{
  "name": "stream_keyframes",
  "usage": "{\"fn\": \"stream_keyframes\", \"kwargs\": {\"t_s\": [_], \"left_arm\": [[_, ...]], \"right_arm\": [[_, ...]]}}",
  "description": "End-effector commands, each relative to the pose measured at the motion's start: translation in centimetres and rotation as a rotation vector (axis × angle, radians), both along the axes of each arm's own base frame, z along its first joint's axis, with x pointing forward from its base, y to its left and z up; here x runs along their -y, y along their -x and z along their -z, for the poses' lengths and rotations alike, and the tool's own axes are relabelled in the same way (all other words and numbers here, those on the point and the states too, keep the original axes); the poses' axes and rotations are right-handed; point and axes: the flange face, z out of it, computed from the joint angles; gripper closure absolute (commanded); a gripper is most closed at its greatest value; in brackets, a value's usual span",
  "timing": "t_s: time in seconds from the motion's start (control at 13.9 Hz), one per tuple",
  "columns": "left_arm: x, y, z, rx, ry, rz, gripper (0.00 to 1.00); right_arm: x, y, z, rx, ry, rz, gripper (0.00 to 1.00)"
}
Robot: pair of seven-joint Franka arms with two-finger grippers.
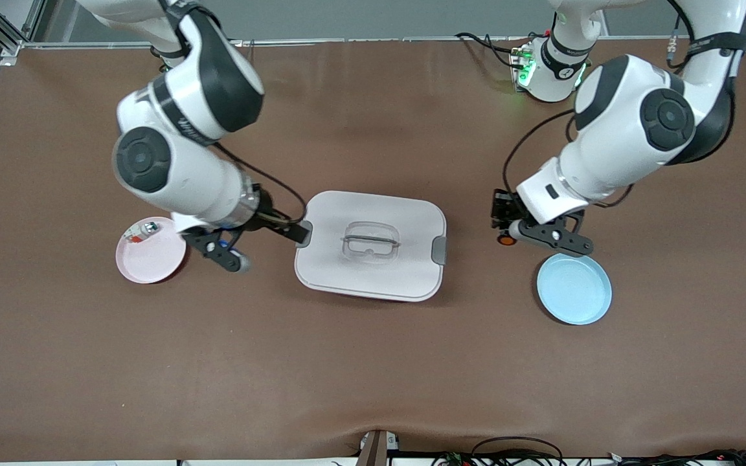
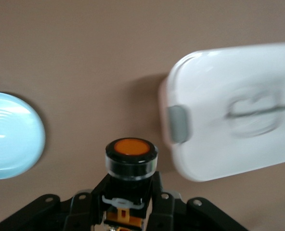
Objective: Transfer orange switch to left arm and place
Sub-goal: 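Carry the switch to the blue plate with the left gripper while the right gripper withdraws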
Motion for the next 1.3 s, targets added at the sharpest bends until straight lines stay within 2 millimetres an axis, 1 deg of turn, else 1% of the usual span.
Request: {"fn": "stream_keyframes", "kwargs": {"t_s": [0.0, 0.14, 0.22, 0.36, 0.5, 0.58, 0.65, 0.79, 0.86, 1.01, 1.08, 1.15, 1.22], "left_arm": [[-3.1, -0.5, 2.6, -0.008, -0.07, 0.131, 1.0], [-5.9, -1.5, 4.5, -0.013, -0.096, 0.234, 1.0], [-7.0, -1.9, 5.3, -0.013, -0.109, 0.298, 1.0], [-9.4, -2.7, 7.2, -0.013, -0.136, 0.419, 1.0], [-10.8, -3.2, 8.7, -0.012, -0.185, 0.534, 1.0], [-11.7, -3.6, 9.7, -0.006, -0.206, 0.591, 1.0], [-12.3, -3.9, 10.7, 0.004, -0.22, 0.656, 1.0], [-13.6, -4.2, 12.8, 0.037, -0.221, 0.742, 1.0], [-14.2, -4.2, 13.9, 0.056, -0.214, 0.757, 1.0], [-14.3, -4.2, 16.1, 0.106, -0.218, 0.845, 1.0], [-15.5, -4.6, 17.3, 0.118, -0.237, 0.881, 1.0], [-16.8, -4.8, 18.7, 0.119, -0.249, 0.903, 1.0], [-17.1, -4.9, 19.7, 0.124, -0.256, 0.937, 1.0]], "right_arm": [[6.5, -0.3, -1.8, -0.03, 0.016, -0.167, 0.0], [11.9, -0.6, -2.4, -0.064, 0.003, -0.262, 0.0], [14.2, -0.7, -2.7, -0.076, 0.0, -0.308, 0.0], [18.3, -0.5, -2.9, -0.113, 0.014, -0.386, 0.0], [21.6, 0.3, -3.7, -0.152, 0.027, -0.431, 0.0], [23.2, 0.4, -3.6, -0.173, 0.027, -0.439, 0.0], [24.0, 0.5, -3.6, -0.184, 0.019, -0.44, 0.0], [24.9, 0.3, -3.3, -0.188, 0.018, -0.436, 0.0], [24.9, 0.3, -3.2, -0.188, 0.02, -0.449, 0.0], [25.0, 0.3, -3.2, -0.19, 0.025, -0.458, 0.0], [25.3, 0.3, -3.2, -0.19, 0.025, -0.456, 0.0], [26.1, 0.2, -3.2, -0.187, 0.019, -0.457, 0.0], [26.7, 0.2, -3.1, -0.188, 0.018, -0.462, 0.0]]}}
